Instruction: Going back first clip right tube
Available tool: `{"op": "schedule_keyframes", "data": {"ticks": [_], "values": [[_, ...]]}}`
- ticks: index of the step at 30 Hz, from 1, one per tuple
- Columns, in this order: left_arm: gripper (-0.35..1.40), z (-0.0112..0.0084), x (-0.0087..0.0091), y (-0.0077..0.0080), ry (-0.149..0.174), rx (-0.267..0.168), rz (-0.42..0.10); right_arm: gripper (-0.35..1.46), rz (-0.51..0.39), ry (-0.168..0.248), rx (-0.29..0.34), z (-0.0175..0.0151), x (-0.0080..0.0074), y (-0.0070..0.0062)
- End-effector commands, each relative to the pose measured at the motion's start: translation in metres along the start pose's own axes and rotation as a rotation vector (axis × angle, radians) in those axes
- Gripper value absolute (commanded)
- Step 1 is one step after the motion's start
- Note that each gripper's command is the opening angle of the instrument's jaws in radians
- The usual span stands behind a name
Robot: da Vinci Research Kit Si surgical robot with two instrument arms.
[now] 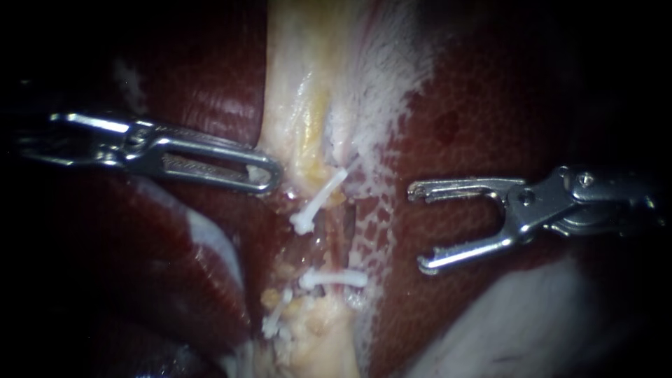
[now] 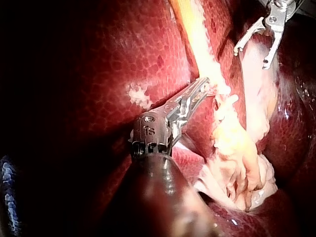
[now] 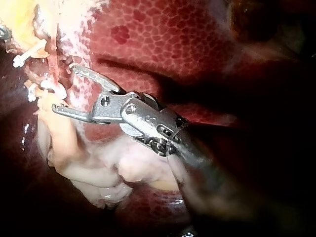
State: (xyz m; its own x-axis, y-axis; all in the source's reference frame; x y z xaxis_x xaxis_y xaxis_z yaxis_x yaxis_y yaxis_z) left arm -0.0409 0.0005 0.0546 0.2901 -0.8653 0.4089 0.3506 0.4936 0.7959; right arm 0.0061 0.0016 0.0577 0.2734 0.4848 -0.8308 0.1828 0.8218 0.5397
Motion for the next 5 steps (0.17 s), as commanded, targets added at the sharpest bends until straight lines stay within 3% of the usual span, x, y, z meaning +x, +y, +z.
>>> {"op": "schedule_keyframes", "data": {"ticks": [1,5], "values": [[-0.35,0.0000,-0.0001,-0.0001,0.000,0.000,0.000,0.60,0.000,0.000,0.000,0.0000,0.0000,0.0000],[-0.35,0.0000,-0.0001,-0.0001,0.000,0.000,0.000,0.60,0.000,0.000,0.000,0.0000,0.0000,-0.0001]]}}
